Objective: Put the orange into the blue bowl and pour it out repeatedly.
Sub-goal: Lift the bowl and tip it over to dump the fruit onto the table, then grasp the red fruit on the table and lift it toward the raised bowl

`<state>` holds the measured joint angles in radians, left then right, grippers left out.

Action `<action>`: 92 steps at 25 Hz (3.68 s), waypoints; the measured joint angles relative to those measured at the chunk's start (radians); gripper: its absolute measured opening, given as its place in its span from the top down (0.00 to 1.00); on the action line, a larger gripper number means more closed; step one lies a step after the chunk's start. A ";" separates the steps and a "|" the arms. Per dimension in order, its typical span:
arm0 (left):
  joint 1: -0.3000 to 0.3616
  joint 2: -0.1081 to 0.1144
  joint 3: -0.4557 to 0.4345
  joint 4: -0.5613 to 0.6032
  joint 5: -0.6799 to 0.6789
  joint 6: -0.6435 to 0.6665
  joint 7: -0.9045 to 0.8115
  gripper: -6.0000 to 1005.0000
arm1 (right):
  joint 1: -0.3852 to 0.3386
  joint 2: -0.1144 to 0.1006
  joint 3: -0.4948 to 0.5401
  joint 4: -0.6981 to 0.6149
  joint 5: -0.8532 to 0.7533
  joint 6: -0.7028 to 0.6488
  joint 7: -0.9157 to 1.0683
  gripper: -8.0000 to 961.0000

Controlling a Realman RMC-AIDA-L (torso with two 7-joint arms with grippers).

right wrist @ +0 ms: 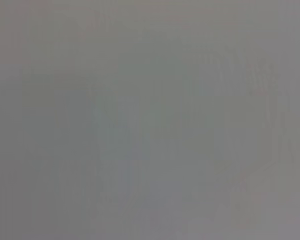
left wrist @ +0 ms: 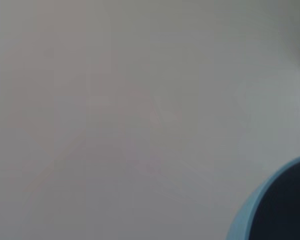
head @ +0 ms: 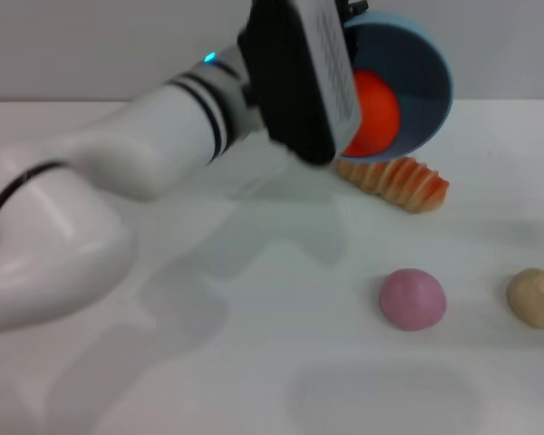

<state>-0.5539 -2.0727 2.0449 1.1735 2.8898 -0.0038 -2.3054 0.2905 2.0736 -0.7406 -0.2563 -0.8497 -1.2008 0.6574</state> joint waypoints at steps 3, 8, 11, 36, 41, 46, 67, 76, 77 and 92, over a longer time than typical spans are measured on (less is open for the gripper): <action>0.040 -0.003 0.033 -0.023 0.000 -0.111 0.148 0.99 | 0.006 0.001 0.000 0.000 0.000 0.000 -0.001 0.42; 0.085 -0.004 0.086 -0.074 -0.005 -0.262 0.340 0.99 | 0.014 0.001 0.001 0.001 0.001 -0.002 -0.001 0.42; 0.103 -0.004 0.101 -0.080 -0.019 -0.299 0.363 0.99 | 0.018 0.002 0.002 0.001 0.002 -0.002 -0.002 0.42; -0.190 0.012 -0.538 -0.225 -0.603 0.723 -0.124 0.99 | 0.095 -0.065 0.002 -0.487 -0.914 0.091 1.022 0.42; -0.187 0.013 -0.608 -0.271 -0.629 0.777 -0.152 0.99 | 0.154 -0.067 0.007 -0.644 -1.185 -0.061 1.269 0.41; -0.215 0.014 -0.613 -0.329 -0.626 0.826 -0.155 0.99 | 0.261 -0.067 -0.044 -0.651 -1.360 -0.194 1.375 0.42; -0.239 0.012 -0.541 -0.370 -0.626 0.638 -0.213 0.99 | 0.407 0.003 -0.403 -0.396 -1.247 0.038 1.338 0.44; -0.237 0.010 -0.536 -0.379 -0.627 0.627 -0.210 0.99 | 0.415 0.005 -0.511 -0.302 -1.076 0.134 1.244 0.47; -0.236 0.009 -0.535 -0.379 -0.627 0.624 -0.210 0.99 | 0.416 0.006 -0.515 -0.293 -1.075 0.144 1.243 0.49; -0.233 0.008 -0.534 -0.390 -0.627 0.609 -0.211 0.99 | 0.353 0.007 -0.522 -0.424 -1.073 0.104 1.231 0.92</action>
<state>-0.7868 -2.0646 1.5110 0.7833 2.2625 0.6055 -2.5166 0.6440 2.0801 -1.2624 -0.6799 -1.9230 -1.0963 1.8880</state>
